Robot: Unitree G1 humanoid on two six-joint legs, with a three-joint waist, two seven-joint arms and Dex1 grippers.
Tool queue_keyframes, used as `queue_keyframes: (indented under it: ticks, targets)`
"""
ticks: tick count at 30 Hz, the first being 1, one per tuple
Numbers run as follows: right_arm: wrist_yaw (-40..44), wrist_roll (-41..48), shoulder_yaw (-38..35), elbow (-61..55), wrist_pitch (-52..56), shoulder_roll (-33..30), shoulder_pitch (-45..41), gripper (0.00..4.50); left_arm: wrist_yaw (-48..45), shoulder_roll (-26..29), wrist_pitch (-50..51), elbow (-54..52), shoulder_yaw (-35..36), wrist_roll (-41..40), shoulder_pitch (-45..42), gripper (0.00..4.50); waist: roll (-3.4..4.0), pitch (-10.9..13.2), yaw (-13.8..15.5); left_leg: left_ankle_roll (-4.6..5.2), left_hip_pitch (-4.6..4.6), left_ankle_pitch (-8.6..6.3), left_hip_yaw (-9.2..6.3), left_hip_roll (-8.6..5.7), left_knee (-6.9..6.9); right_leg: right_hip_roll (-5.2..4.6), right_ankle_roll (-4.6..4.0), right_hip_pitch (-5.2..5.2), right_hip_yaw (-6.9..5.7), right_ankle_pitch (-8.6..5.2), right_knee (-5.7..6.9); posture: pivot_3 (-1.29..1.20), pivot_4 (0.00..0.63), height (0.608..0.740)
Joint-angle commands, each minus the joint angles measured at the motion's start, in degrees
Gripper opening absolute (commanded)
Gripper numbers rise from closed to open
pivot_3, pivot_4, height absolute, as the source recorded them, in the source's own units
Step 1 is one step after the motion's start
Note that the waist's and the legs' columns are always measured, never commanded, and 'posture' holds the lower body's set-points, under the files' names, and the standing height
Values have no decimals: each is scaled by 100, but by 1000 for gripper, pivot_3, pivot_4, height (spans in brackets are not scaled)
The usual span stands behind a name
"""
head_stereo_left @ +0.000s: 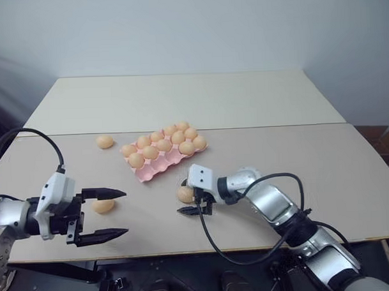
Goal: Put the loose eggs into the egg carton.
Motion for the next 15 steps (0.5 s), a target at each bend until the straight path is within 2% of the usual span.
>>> queue_keyframes:
  ticks: [1, 7, 9, 15]
  targets:
    - [-51, -55, -116, 45, -12, 98, -158, 3955, -37, 56, -92, -128, 48, -21, -55, 4500, 0, 0, 3, 0, 0, 0, 0, 0, 0, 0, 0, -1, 0, 0, 0, 0, 150, 740]
    - [-28, 92, -392, -68, 12, 175, -178, 1940, 84, -36, -81, -117, 136, -68, -52, 4500, 0, 0, 5, 0, -1, 0, -1, 0, 0, 0, 0, 0, 0, 0, 1, 0, 150, 740]
    - [-62, 247, -635, -122, -10, 272, -235, 1752, 351, -186, 81, -67, 294, -311, -189, 4500, 0, 0, 6, 0, 0, 0, -1, 0, 0, 0, 0, 0, 0, 0, 2, 0, 150, 740]
    - [-716, 169, -1126, 590, -491, 862, -807, 1725, 1317, -610, 436, -86, 652, -768, -617, 4500, -1, 0, -44, 0, 5, 0, -4, 0, 1, 1, 0, 1, 1, 1, 11, 0, 150, 740]
